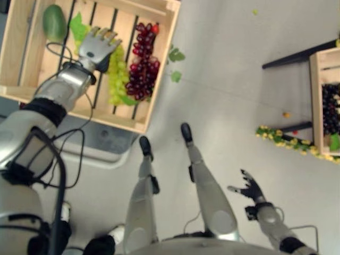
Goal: Pick up the fruits from the basket on one side to the basket on the other side
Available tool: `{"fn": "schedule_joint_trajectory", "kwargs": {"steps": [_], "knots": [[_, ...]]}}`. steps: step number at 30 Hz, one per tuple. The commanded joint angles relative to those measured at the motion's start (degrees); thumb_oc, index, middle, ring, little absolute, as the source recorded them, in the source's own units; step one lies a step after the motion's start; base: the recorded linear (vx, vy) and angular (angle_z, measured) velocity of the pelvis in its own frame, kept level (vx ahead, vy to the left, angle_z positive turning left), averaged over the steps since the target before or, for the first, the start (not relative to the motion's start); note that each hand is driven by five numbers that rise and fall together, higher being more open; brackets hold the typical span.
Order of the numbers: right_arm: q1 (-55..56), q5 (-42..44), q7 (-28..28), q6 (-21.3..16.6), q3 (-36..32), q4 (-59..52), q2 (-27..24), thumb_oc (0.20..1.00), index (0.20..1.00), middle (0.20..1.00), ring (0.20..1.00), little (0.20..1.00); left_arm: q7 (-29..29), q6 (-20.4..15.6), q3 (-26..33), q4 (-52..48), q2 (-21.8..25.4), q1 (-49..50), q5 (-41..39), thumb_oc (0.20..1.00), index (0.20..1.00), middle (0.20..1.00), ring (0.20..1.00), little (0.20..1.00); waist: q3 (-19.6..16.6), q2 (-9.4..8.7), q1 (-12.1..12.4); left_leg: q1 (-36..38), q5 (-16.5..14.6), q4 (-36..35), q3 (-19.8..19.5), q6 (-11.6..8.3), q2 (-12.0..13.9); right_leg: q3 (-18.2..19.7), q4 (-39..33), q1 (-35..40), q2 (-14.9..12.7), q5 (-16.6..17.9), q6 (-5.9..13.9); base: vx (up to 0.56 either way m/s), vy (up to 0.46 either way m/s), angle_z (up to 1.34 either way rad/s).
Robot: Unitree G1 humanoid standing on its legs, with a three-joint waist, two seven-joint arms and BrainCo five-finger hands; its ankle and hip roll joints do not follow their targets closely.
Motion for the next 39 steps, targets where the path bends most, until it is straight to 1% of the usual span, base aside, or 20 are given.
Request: {"fn": "schedule_joint_trajectory", "kwargs": {"steps": [1,4,12,18,27,32,33,39], "knots": [[6.28,1.5,-0.48,-0.95,-0.6,-1.44,-4.01,1.0,1.0,1.0,1.0,1.0,1.66,1.02,1.36,2.55,2.56,-5.18,-0.39,1.0,1.0,1.0,1.0,1.0,-2.52,0.33,-0.92,-4.32,-4.0,4.65,-0.55,0.94,-2.52,0.76,-2.48,-1.68,0.98,1.15,4.6,0.02,-0.023,-0.09],[5.79,1.55,-0.43,-0.98,-0.19,-0.8,-3.75,1.0,1.0,1.0,1.0,1.0,1.51,1.32,1.07,3.73,3.55,-5.89,-1.04,1.0,1.0,1.0,1.0,1.0,-2.81,0.32,-0.86,-4.61,-4.05,5.06,-0.83,0.87,-2.44,0.55,-2.45,-1.69,0.96,1.09,4.51,0.0,-0.007,-0.02],[5.46,2.39,0.23,-1.12,0.61,-1.47,-3.79,1.0,1.0,1.0,1.0,1.0,0.98,1.55,-0.21,7.27,3.39,-7.77,-2.15,1.0,1.0,1.0,1.0,1.0,-3.11,-0.13,-0.88,-5.43,-3.79,5.08,-1.49,0.79,-2.54,-0.26,-2.53,-1.97,0.77,1.09,4.53,0.0,0.0,0.0],[5.81,2.41,0.56,-1.21,0.56,-2.78,-4.22,1.0,1.0,1.0,1.0,1.0,0.82,1.63,1.02,6.94,3.07,-6.57,-2.71,1.0,1.0,1.0,1.0,1.0,-3.33,-0.65,-0.69,-6.16,-3.68,5.21,-1.98,0.87,-2.57,-0.68,-2.48,-2.36,0.56,1.13,4.59,0.01,0.014,0.05],[6.29,2.37,1.0,-1.5,0.89,-5.42,-4.6,1.0,1.0,1.0,1.0,1.0,1.57,2.1,2.55,7.56,2.3,-6.45,-3.54,1.0,1.0,1.0,1.0,1.0,-3.55,-2.31,-0.53,-7.42,-3.2,4.82,-2.81,0.82,-2.67,-1.45,-2.56,-3.04,0.24,1.18,4.67,0.01,0.021,0.05],[6.71,2.61,1.04,-2.04,0.93,-8.41,-5.07,1.0,1.0,1.0,1.0,1.0,1.92,2.25,2.94,8.26,1.53,-6.36,-3.76,1.0,1.0,1.0,1.0,1.0,-3.38,-2.99,-0.52,-8.11,-3.14,4.97,-3.25,0.84,-2.84,-1.69,-2.49,-3.41,0.14,1.13,4.67,0.02,0.016,0.09],[6.93,2.67,1.05,-2.42,1.09,-9.58,-5.15,1.0,1.0,1.0,1.0,1.0,2.44,2.29,3.01,8.2,1.4,-6.35,-3.57,1.0,1.0,1.0,1.0,1.0,-3.29,-3.36,-0.44,-8.46,-3.21,5.06,-3.46,0.88,-2.86,-1.81,-2.46,-3.68,0.03,1.18,4.68,0.01,0.003,0.08],[7.64,2.86,0.96,-3.06,1.46,-11.81,-5.39,1.0,1.0,1.0,1.0,1.0,3.84,2.84,3.58,8.32,1.37,-6.52,-3.8,1.0,1.0,1.0,1.0,1.0,-3.15,-3.95,-0.35,-9.37,-3.18,5.35,-3.97,0.93,-2.93,-1.99,-2.42,-4.1,0.02,1.13,4.63,0.01,0.003,0.03]]}}
